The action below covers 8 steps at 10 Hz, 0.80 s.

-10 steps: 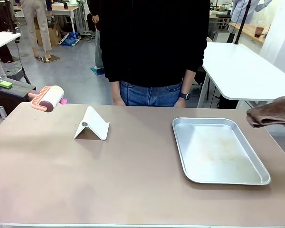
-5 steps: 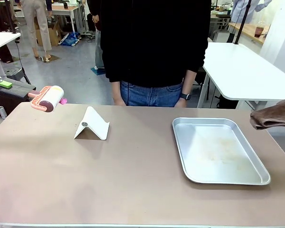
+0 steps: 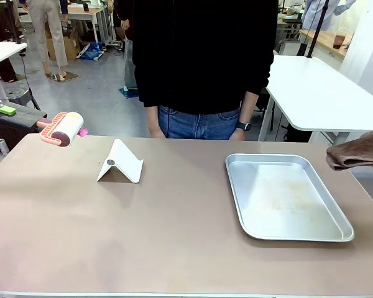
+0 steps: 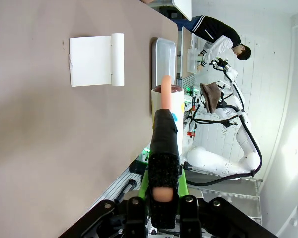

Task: Clean the surface of the table.
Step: Clean the area not pointed to by the person, then return the Lint Roller and towel to their original positions.

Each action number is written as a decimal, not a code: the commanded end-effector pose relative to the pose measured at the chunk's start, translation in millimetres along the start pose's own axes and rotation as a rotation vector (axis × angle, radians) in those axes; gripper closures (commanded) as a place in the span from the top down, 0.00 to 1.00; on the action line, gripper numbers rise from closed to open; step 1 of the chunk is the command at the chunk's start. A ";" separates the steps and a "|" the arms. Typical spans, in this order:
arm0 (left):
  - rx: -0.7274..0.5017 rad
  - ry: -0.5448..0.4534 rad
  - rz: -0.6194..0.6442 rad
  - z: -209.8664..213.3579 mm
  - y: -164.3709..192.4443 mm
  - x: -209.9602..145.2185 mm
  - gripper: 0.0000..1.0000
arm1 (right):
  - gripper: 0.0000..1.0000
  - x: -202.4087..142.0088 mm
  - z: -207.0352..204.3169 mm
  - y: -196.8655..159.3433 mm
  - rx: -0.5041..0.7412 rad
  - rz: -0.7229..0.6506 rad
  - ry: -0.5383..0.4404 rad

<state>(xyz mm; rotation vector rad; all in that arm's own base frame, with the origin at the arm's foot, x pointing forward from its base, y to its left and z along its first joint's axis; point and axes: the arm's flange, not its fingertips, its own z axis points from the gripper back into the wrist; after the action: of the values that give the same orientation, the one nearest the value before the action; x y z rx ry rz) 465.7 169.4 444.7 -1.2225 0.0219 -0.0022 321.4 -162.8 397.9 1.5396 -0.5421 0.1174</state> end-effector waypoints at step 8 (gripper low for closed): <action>0.000 -0.002 0.006 -2.0 -3.7 -4.1 0.23 | 0.09 0.2 0.9 1.8 0.003 0.005 -0.003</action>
<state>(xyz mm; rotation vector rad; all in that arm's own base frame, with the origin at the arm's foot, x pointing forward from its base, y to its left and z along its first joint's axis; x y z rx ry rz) 465.7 169.4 444.7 -1.2225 0.0219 -0.0022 321.4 -162.8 397.9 1.5396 -0.5421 0.1174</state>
